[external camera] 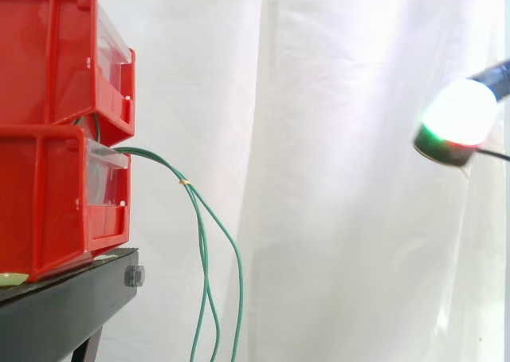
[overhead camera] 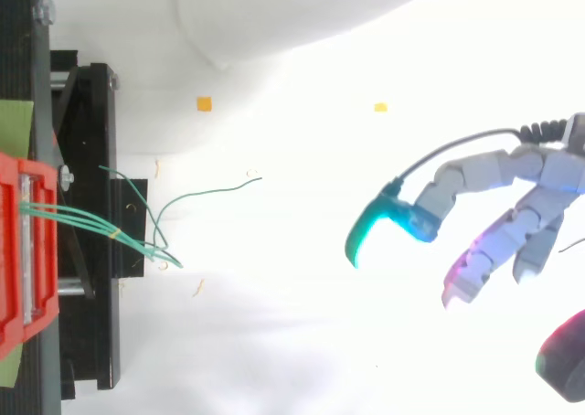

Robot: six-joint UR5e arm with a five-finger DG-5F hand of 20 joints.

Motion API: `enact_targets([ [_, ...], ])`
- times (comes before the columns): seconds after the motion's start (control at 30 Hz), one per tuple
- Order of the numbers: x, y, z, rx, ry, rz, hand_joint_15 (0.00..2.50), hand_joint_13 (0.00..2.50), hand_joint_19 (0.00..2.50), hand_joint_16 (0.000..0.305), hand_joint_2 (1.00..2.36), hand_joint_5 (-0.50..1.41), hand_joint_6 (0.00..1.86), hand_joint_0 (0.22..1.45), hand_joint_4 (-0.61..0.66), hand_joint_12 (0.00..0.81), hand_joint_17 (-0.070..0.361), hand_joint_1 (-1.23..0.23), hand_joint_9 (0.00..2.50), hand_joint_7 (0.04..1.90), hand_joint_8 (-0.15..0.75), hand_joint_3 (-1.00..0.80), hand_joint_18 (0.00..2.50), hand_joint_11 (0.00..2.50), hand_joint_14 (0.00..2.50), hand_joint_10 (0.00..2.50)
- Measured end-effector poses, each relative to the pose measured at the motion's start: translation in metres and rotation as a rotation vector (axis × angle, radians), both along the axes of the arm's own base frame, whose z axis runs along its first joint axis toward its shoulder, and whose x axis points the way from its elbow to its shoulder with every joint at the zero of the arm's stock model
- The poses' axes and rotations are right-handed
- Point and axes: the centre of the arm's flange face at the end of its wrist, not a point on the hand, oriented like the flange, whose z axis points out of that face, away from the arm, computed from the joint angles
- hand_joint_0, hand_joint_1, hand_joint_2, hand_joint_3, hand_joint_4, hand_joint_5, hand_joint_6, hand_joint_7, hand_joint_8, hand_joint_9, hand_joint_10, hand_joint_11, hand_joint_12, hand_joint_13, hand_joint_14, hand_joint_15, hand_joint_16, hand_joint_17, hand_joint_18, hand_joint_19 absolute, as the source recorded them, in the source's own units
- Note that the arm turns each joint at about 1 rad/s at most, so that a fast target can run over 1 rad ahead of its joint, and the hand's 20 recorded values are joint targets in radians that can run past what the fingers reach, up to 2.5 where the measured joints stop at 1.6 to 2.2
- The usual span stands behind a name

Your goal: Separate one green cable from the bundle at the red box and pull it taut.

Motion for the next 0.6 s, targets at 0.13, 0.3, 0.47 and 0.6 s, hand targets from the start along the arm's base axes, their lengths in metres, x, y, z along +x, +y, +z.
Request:
enact_targets([
  [0.13, 0.007, -0.006, 0.013, -0.102, -0.031, -0.013, 0.15, 1.02, 0.00, 0.082, 1.00, -0.26, 0.50, 0.37, 0.14, 0.466, 0.185, -0.34, 0.99, 0.69, 0.387, -0.50, 1.41, 0.22, 0.00, 0.01],
  [0.3, 0.010, -0.013, 0.024, -0.227, -0.025, -0.015, 0.15, 1.00, 0.00, 0.081, 1.00, -0.26, 0.50, 0.37, 0.14, 0.459, 0.182, -0.34, 0.99, 0.70, 0.384, -0.50, 1.38, 0.24, 0.01, 0.01],
  [0.47, 0.011, -0.023, 0.025, -0.267, -0.020, -0.024, 0.15, 1.00, 0.00, 0.081, 1.00, -0.26, 0.50, 0.37, 0.14, 0.459, 0.181, -0.34, 0.98, 0.70, 0.384, -0.50, 1.37, 0.23, 0.01, 0.01],
  [0.6, 0.014, -0.034, 0.021, -0.263, -0.025, -0.033, 0.15, 0.98, 0.00, 0.079, 1.00, -0.26, 0.50, 0.37, 0.14, 0.454, 0.179, -0.34, 0.98, 0.69, 0.382, -0.50, 1.33, 0.24, 0.01, 0.01],
])
